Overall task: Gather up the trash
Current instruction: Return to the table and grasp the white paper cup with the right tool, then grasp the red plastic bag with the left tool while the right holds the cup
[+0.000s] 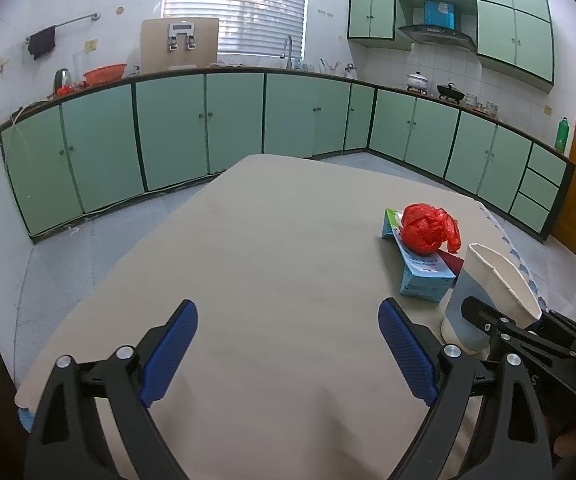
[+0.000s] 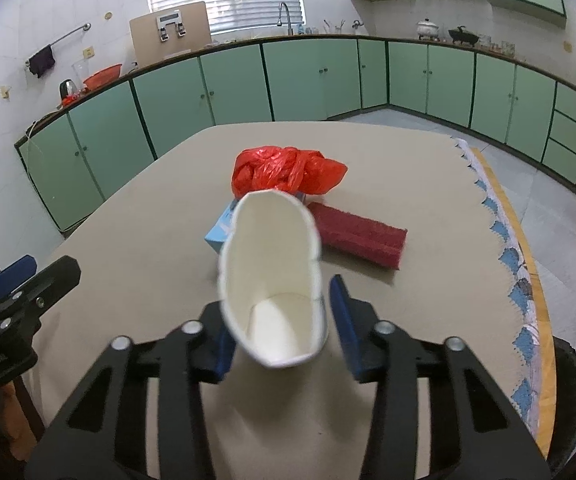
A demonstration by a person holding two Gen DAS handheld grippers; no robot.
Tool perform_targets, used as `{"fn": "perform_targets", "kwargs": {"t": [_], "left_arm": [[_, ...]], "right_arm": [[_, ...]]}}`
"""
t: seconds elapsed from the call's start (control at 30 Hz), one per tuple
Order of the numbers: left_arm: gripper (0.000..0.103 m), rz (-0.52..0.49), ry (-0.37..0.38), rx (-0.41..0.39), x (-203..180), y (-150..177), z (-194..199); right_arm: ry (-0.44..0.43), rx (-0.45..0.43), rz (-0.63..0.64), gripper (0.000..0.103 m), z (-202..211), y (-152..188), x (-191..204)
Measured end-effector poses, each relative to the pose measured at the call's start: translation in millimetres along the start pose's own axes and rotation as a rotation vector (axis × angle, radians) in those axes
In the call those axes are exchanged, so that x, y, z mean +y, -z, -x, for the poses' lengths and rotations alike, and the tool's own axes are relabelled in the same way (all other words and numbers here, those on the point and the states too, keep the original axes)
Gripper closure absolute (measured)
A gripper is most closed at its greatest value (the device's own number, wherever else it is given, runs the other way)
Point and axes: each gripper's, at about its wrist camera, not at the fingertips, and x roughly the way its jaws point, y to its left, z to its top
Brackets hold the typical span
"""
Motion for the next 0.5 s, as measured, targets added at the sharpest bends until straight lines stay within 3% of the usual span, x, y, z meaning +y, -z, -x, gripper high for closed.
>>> {"fn": "perform_targets", "kwargs": {"t": [0.23, 0.5], "left_arm": [[0.013, -0.012, 0.016, -0.001, -12, -2, 0], [0.013, -0.023, 0.049, -0.004, -29, -10, -5]], "right_arm": [[-0.02, -0.006, -0.004, 0.072, 5, 1, -5], [0.024, -0.041, -0.007, 0.077, 23, -5, -24]]}}
